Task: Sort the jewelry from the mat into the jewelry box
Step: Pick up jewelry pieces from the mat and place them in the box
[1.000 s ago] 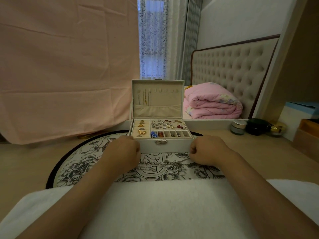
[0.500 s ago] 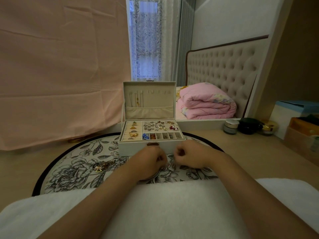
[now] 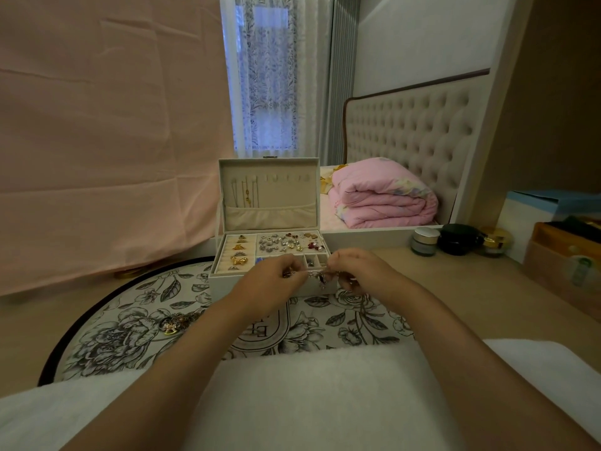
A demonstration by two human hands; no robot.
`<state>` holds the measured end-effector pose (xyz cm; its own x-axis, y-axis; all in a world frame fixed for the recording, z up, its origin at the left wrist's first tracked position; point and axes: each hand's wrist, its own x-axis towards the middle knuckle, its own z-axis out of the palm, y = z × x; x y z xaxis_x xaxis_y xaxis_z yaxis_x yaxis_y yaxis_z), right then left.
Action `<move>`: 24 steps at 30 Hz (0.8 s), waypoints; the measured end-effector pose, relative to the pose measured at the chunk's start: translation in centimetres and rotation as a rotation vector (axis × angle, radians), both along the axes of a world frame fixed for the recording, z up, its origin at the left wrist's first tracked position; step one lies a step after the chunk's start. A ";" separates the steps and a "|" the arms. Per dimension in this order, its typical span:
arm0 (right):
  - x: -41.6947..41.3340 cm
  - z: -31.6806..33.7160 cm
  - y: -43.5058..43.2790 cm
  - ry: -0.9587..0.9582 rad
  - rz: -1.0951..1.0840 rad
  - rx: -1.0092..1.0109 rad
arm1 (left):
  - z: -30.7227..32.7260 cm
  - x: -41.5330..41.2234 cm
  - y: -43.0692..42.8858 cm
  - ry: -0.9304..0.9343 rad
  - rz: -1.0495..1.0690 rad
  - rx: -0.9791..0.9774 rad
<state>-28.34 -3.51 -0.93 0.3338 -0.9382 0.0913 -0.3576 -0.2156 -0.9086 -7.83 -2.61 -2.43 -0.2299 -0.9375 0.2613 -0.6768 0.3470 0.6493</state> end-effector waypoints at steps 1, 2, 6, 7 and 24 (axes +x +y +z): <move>0.0 0.1 0.1 0.065 0.018 -0.005 | -0.1 -0.1 0.0 -0.004 -0.019 -0.005; 0.0 0.1 0.1 0.124 0.045 -0.006 | -0.1 -0.1 -0.1 0.007 -0.030 -0.015; 0.2 -0.1 -0.2 0.285 0.081 0.033 | -0.2 -0.4 -0.1 0.169 -0.049 -0.008; 0.3 -0.2 -0.3 0.356 0.060 0.013 | -0.2 -0.5 -0.1 0.205 -0.064 0.010; -0.2 0.0 -0.3 0.442 0.082 0.081 | 1.7 2.1 0.7 -0.204 -0.066 0.167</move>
<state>-28.51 -3.83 -0.89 0.3981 -0.9051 -0.1492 -0.6994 -0.1942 -0.6878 -5.75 -1.90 -0.73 -0.3237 -0.9450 0.0467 -0.7788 0.2942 0.5540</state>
